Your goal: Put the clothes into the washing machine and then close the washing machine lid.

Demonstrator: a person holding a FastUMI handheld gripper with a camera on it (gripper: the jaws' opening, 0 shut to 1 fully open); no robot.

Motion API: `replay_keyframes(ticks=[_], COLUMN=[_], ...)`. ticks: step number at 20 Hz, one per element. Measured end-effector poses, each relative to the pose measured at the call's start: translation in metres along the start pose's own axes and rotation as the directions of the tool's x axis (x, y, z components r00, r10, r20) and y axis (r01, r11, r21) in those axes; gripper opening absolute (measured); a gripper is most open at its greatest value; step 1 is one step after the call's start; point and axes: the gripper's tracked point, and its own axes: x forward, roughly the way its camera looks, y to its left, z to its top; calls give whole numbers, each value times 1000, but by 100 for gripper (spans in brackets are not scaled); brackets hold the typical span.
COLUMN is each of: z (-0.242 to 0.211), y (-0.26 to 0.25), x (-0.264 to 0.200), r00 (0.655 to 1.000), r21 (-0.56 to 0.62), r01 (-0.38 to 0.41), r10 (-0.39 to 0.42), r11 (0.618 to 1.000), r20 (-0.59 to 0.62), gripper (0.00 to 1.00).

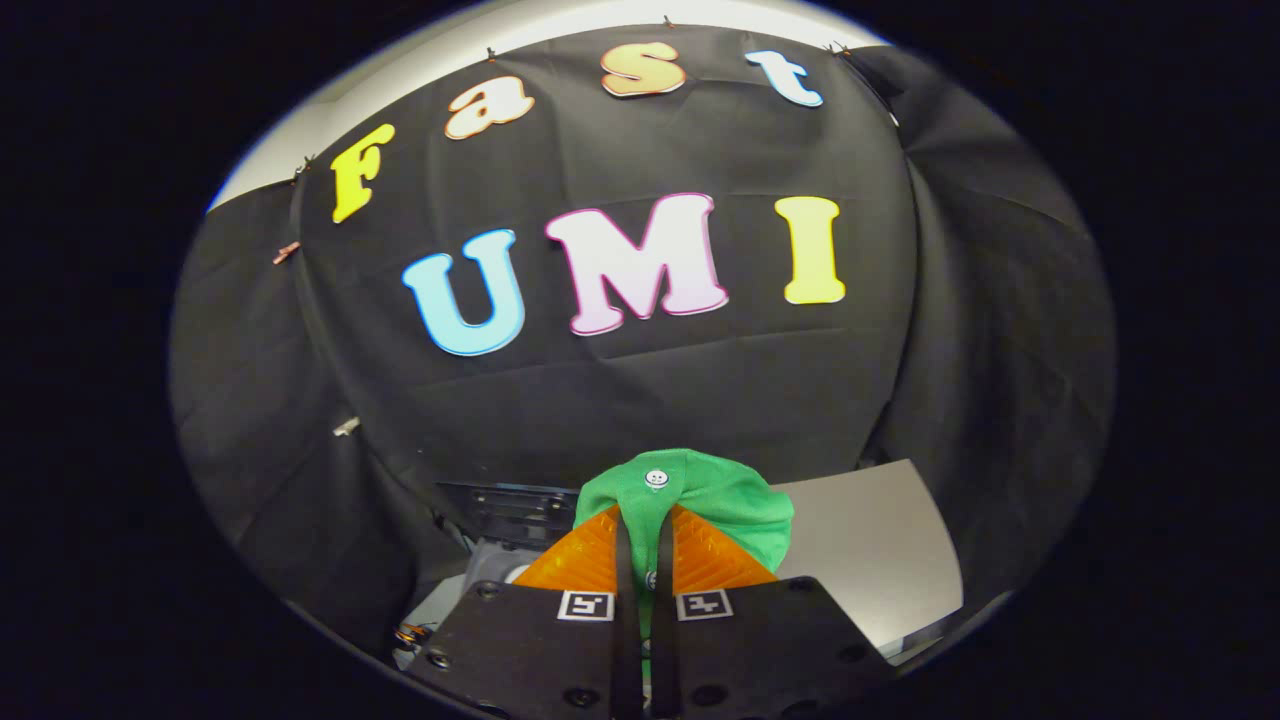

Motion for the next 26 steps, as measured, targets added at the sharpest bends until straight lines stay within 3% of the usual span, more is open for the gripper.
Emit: replay_keyframes(ticks=[6,14,26], z=[-33,-102,-250], y=[105,187,174], x=[20,62,170], r00=[993,978,977], r21=[0,35,19], r01=[-113,-177,-54], r10=[113,180,57], r11=[994,984,998], r20=[-46,-108,-204], gripper=[8,8,8])
